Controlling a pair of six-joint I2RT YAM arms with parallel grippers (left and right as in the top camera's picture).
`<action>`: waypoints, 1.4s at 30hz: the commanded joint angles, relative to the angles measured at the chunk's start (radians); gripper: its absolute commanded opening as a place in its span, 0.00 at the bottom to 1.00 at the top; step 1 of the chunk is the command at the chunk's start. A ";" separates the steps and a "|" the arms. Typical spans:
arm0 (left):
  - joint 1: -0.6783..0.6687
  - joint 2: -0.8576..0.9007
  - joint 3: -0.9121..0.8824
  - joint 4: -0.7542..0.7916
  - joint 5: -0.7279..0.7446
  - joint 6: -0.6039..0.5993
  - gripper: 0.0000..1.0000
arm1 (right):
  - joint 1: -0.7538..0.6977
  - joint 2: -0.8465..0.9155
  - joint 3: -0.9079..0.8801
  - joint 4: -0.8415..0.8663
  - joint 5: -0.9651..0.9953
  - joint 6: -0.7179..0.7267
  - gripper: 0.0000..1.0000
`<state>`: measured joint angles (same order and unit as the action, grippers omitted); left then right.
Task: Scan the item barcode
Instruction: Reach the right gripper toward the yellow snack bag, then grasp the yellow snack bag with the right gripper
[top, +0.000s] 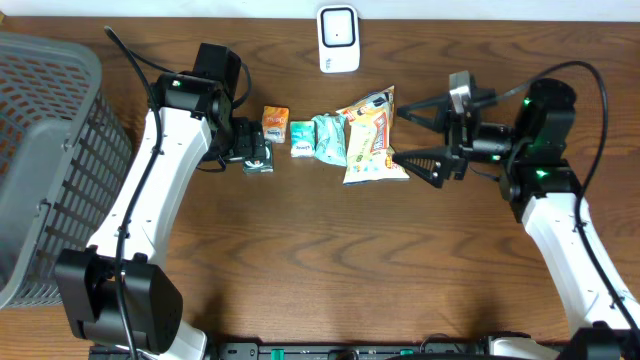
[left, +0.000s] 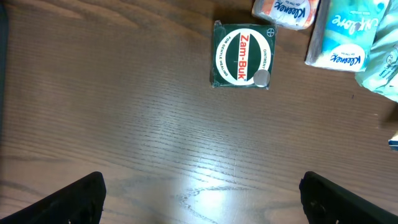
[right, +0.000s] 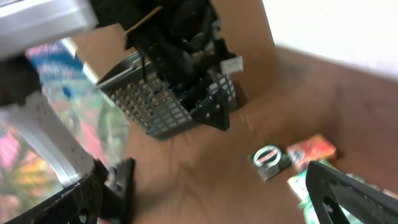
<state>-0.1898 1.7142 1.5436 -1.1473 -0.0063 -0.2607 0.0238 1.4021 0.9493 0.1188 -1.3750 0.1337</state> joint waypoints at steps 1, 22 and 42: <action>0.005 -0.003 0.013 -0.003 -0.010 0.006 0.98 | 0.022 0.005 0.016 0.001 0.069 0.158 0.99; 0.005 -0.003 0.013 -0.003 -0.010 0.006 0.98 | 0.227 0.045 0.311 -0.568 1.051 -0.016 0.99; 0.005 -0.003 0.013 -0.003 -0.010 0.006 0.98 | 0.227 0.287 0.404 -0.866 0.865 -0.050 0.99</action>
<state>-0.1898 1.7142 1.5436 -1.1473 -0.0063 -0.2607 0.2474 1.6825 1.3464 -0.7437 -0.4900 0.0898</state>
